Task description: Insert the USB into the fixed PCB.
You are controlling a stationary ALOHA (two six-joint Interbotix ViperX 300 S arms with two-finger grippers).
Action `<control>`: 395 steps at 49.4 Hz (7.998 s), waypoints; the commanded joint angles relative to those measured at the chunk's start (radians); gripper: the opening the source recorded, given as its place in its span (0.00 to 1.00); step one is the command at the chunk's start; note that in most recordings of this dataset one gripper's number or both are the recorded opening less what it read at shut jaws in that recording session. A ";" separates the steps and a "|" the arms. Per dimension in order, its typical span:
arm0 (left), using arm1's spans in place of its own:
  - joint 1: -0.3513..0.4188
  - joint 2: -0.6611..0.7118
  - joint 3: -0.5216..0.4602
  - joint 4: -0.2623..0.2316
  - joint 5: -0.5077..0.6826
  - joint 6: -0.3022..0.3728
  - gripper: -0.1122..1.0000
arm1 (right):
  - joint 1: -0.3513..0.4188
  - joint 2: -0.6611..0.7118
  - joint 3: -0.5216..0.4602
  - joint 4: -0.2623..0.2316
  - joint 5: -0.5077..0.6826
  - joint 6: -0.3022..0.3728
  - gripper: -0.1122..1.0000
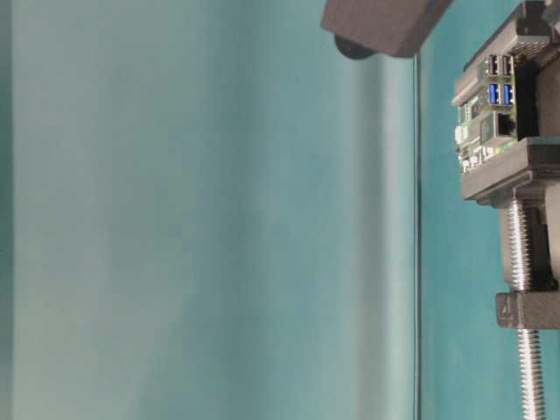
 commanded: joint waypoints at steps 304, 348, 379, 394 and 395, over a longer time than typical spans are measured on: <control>0.014 0.008 0.052 0.003 -0.058 -0.012 0.96 | 0.083 0.138 -0.422 1.707 -1.055 -0.568 0.29; 0.014 0.008 0.052 0.003 -0.057 -0.012 0.96 | 0.066 0.132 -0.393 1.687 -1.057 -0.523 0.29; 0.012 0.008 0.051 0.003 -0.058 -0.012 0.96 | 0.049 0.084 -0.373 1.671 -1.043 -0.554 0.29; 0.012 0.008 0.051 0.003 -0.057 -0.012 0.96 | 0.037 0.124 -0.396 1.671 -1.037 -0.552 0.29; 0.012 0.008 0.052 0.003 -0.058 -0.012 0.96 | 0.035 0.126 -0.396 1.671 -1.037 -0.552 0.29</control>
